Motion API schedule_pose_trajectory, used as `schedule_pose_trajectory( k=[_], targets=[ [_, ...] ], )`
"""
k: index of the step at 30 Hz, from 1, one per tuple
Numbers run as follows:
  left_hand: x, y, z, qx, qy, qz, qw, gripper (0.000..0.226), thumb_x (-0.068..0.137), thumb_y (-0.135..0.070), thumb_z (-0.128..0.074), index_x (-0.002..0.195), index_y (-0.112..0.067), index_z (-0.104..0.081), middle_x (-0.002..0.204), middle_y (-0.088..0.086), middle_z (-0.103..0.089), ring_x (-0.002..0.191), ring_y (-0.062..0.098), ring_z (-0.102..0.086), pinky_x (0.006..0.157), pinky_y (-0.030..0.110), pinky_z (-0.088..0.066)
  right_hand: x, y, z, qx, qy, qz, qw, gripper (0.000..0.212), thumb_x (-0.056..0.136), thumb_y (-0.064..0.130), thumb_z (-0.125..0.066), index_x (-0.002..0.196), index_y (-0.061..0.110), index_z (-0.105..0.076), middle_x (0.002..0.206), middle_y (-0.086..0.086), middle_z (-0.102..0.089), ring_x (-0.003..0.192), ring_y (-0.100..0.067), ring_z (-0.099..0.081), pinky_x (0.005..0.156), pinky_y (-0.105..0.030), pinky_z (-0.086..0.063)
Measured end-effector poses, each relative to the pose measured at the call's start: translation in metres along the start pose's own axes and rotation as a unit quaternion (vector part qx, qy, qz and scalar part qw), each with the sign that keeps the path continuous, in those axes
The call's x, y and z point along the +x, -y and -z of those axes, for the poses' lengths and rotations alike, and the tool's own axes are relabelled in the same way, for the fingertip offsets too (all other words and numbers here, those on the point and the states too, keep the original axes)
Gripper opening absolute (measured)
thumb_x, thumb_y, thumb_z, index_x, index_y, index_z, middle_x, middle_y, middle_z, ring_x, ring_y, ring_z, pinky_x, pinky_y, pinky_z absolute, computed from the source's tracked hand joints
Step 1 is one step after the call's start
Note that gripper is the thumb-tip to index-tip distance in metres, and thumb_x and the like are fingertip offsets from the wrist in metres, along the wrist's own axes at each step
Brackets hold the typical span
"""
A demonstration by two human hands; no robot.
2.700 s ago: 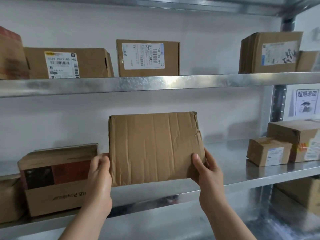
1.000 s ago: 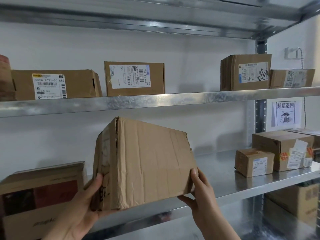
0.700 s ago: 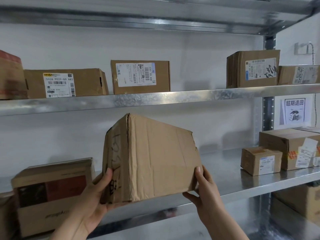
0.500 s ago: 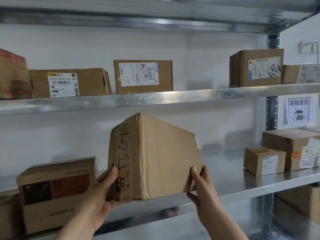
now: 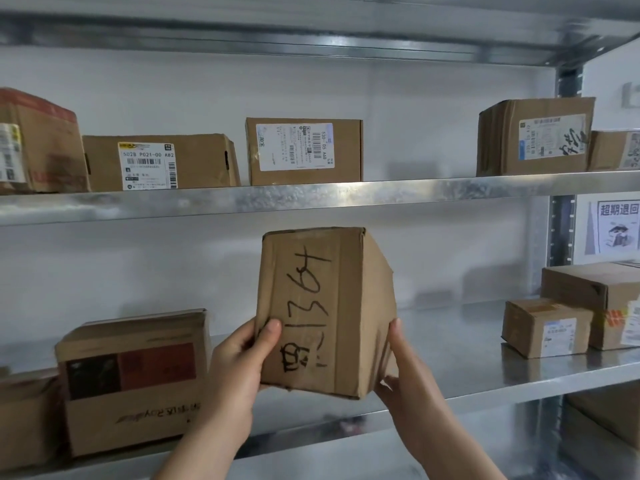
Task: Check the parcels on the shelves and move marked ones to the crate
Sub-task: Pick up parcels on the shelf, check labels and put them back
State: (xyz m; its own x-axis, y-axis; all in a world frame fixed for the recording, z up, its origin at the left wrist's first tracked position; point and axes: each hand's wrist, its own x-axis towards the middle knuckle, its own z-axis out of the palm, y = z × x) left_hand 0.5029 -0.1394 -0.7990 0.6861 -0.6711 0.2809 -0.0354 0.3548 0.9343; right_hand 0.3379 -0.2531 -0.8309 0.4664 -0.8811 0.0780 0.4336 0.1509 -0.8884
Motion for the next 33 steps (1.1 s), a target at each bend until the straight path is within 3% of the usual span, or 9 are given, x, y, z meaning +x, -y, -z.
schedule_pose_trajectory(
  k=[5,9,12,15,19,22,25,28,33],
  targets=[
    [-0.002,0.005,-0.011,0.014,-0.011,-0.054,0.998,0.022,0.091,-0.024,-0.068,0.111,-0.021,-0.075,0.101,-0.01,-0.078,0.099,0.004,-0.07,0.088,0.022,-0.049,-0.015,0.009,-0.011,0.002,0.056,0.035,0.998,0.067,0.073,0.07,-0.06,0.135,0.046,-0.056,0.106,0.033,-0.072,0.11,0.0,-0.061,0.106,-0.037,-0.048],
    [-0.006,0.012,-0.014,0.025,-0.028,-0.079,0.996,0.021,0.09,-0.022,-0.069,0.11,-0.021,-0.076,0.098,-0.012,-0.078,0.097,0.002,-0.07,0.087,0.022,-0.049,-0.025,0.006,-0.021,-0.008,0.081,0.049,0.995,0.071,0.082,0.064,-0.066,0.147,0.047,-0.045,0.125,0.019,-0.071,0.112,-0.007,-0.07,0.1,-0.038,-0.055],
    [-0.009,0.016,-0.014,0.031,-0.032,-0.084,0.995,0.021,0.089,-0.023,-0.07,0.11,-0.023,-0.076,0.099,-0.01,-0.078,0.097,0.005,-0.071,0.088,0.026,-0.051,-0.026,-0.001,-0.026,-0.003,0.076,0.072,0.994,0.09,0.069,0.065,-0.081,0.148,0.048,-0.043,0.131,0.013,-0.07,0.117,-0.012,-0.069,0.105,-0.045,-0.052],
    [-0.013,0.019,-0.017,0.04,-0.037,-0.092,0.994,0.02,0.088,-0.024,-0.071,0.108,-0.024,-0.076,0.095,-0.011,-0.078,0.094,0.004,-0.072,0.08,0.021,-0.052,-0.027,-0.002,-0.029,0.013,0.058,0.087,0.994,0.076,0.078,0.04,-0.086,0.145,0.041,-0.051,0.128,0.005,-0.072,0.117,-0.02,-0.07,0.105,-0.049,-0.052],
    [-0.02,0.023,-0.024,0.048,-0.018,-0.088,0.995,0.021,0.087,-0.023,-0.073,0.105,-0.032,-0.074,0.091,-0.018,-0.077,0.088,-0.004,-0.069,0.068,0.005,-0.049,-0.026,-0.005,-0.023,0.05,-0.005,0.106,0.993,0.047,0.087,0.022,-0.073,0.134,0.024,-0.065,0.116,-0.006,-0.077,0.105,-0.027,-0.074,0.088,-0.048,-0.061],
    [-0.022,0.025,-0.027,0.057,0.006,-0.085,0.995,0.027,0.085,-0.025,-0.074,0.109,-0.037,-0.069,0.096,-0.023,-0.076,0.093,-0.007,-0.067,0.07,0.003,-0.047,-0.024,-0.006,-0.019,0.064,-0.045,0.108,0.991,0.03,0.09,0.02,-0.071,0.12,0.016,-0.074,0.108,-0.011,-0.078,0.097,-0.029,-0.076,0.07,-0.038,-0.063],
    [-0.024,0.026,-0.028,0.065,0.028,-0.09,0.993,0.03,0.083,-0.028,-0.075,0.11,-0.042,-0.069,0.106,-0.019,-0.075,0.101,-0.004,-0.067,0.075,0.004,-0.048,-0.021,-0.007,-0.015,0.064,-0.077,0.106,0.989,0.023,0.089,0.02,-0.071,0.111,0.013,-0.078,0.104,-0.015,-0.078,0.094,-0.033,-0.076,0.075,-0.041,-0.062],
    [-0.026,0.025,-0.029,0.084,0.049,-0.098,0.99,0.032,0.082,-0.033,-0.074,0.106,-0.051,-0.065,0.113,-0.02,-0.07,0.102,-0.011,-0.062,0.076,0.002,-0.046,-0.019,-0.006,-0.013,0.068,-0.094,0.104,0.988,0.02,0.09,0.02,-0.071,0.107,0.011,-0.079,0.098,-0.016,-0.079,0.082,-0.028,-0.076,0.069,-0.042,-0.065],
    [-0.027,0.028,-0.027,0.126,0.084,-0.107,0.983,0.058,0.071,-0.053,-0.068,0.127,-0.046,-0.058,0.129,-0.017,-0.059,0.111,-0.016,-0.053,0.084,0.001,-0.044,-0.017,-0.004,-0.007,0.079,-0.104,0.089,0.987,0.02,0.091,0.022,-0.071,0.103,0.008,-0.079,0.095,-0.017,-0.079,0.078,-0.029,-0.075,0.077,-0.049,-0.063]
  ],
)
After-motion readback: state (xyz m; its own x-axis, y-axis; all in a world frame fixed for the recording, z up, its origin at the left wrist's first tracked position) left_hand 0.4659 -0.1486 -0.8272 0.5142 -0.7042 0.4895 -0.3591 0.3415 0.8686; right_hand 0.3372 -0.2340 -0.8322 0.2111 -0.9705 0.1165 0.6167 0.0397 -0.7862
